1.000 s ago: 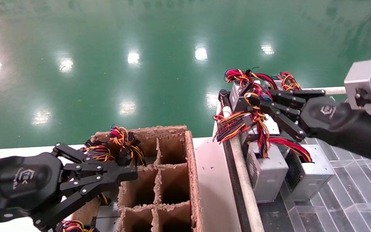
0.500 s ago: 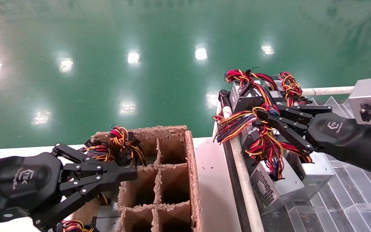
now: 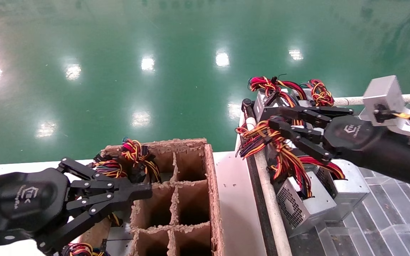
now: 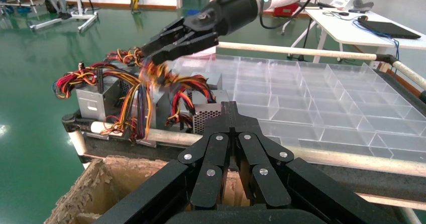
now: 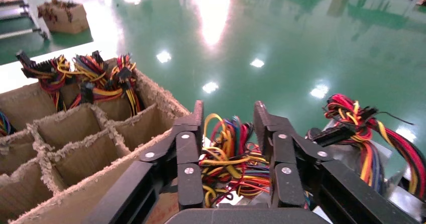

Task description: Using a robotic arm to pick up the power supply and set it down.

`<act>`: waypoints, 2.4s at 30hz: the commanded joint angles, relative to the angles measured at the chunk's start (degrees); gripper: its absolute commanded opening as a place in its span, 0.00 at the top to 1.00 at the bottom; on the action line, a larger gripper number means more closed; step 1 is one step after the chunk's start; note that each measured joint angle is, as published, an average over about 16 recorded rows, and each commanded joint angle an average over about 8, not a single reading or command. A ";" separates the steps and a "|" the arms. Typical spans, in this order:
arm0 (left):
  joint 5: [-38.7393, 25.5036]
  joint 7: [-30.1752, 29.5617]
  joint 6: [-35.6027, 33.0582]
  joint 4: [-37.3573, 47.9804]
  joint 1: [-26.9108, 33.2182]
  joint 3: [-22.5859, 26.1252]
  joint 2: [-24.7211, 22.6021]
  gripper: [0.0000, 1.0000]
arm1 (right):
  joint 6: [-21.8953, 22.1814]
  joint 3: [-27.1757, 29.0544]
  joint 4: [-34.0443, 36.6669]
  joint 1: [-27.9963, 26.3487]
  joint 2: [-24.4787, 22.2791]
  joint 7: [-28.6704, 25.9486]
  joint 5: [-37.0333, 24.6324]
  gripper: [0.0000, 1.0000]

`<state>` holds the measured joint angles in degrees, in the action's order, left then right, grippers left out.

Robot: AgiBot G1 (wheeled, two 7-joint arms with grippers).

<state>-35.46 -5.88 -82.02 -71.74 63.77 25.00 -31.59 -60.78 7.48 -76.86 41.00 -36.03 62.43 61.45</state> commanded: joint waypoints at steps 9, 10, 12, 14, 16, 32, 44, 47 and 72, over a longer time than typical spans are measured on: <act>0.00 0.00 0.00 0.00 0.00 0.00 0.00 1.00 | -0.14 1.15 -0.19 -1.25 -1.07 1.20 0.10 0.00; 0.00 0.00 0.00 0.00 0.00 0.00 0.00 1.00 | -0.29 1.24 -0.20 -1.35 -1.00 1.38 0.04 0.00; 0.00 0.00 0.00 0.00 0.00 0.00 0.00 1.00 | -0.57 1.19 -0.19 -2.14 -0.47 1.17 -0.70 0.00; 0.00 0.00 0.00 0.00 0.00 0.00 0.00 1.00 | -0.91 0.85 -0.14 -3.71 0.59 0.17 -2.26 0.00; 0.00 0.00 0.00 0.00 0.00 0.00 0.00 1.00 | -1.46 0.26 -0.05 -6.15 2.27 -1.62 -4.73 0.00; 0.00 0.00 0.00 0.00 0.00 0.00 0.00 0.00 | -8.02 -6.35 0.88 -32.93 21.37 -21.57 -32.13 0.00; 0.00 0.00 0.00 0.00 0.00 0.00 0.00 0.00 | -13.05 -11.46 1.60 -53.68 36.17 -36.95 -53.35 0.00; 0.00 0.00 0.00 0.00 0.00 0.00 0.00 0.00 | -14.31 -12.74 1.78 -58.86 39.87 -40.79 -58.64 0.00; 0.00 0.00 0.00 0.00 0.00 0.01 0.00 0.00 | -24.17 -22.74 3.18 -99.48 68.85 -70.89 -100.16 0.00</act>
<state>-35.46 -5.87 -82.02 -71.74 63.77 25.00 -31.58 -84.83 -15.12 -73.70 -58.02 32.47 -7.87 -38.22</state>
